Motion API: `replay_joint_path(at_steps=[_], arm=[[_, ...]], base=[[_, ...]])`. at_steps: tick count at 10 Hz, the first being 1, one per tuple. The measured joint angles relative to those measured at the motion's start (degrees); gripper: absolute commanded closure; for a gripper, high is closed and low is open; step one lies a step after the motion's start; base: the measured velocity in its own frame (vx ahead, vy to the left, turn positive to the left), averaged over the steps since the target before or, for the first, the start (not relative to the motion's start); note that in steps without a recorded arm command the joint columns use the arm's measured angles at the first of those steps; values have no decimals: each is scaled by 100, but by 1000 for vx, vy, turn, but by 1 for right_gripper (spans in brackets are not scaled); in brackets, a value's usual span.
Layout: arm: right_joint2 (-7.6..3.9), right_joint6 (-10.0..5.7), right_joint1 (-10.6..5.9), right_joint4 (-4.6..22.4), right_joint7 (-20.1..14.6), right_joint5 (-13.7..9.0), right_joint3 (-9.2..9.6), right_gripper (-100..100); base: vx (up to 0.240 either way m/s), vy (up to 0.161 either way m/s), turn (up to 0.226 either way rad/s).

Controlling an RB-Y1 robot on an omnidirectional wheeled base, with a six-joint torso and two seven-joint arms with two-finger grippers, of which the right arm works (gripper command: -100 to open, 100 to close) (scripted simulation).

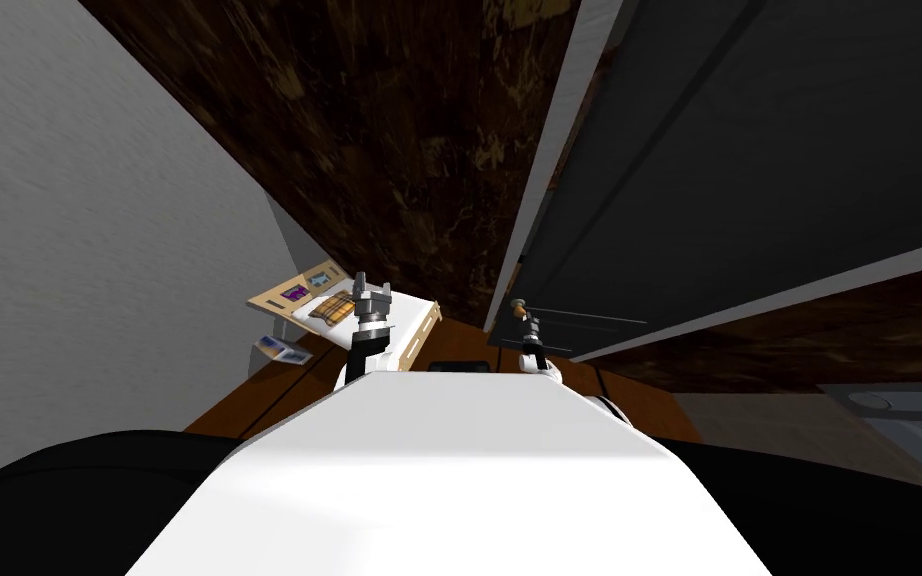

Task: Pull the door open

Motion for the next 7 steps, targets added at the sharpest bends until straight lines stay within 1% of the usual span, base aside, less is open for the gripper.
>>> replay_joint_path(at_steps=[2,3,4,5,7], arm=[[-15,20,-4,12,-301,-109,-8,100],[-1,138,174,-270,-404,-176,-34,100],[0,77,40,-41,-535,-197,-21,100],[-5,103,151,-177,-667,-258,-32,100],[-1,256,318,-477,-765,-303,-40,100]], base=[[-59,-18,113],[-50,-16,51],[-48,-14,129],[-46,-25,80],[-11,-1,-9]])
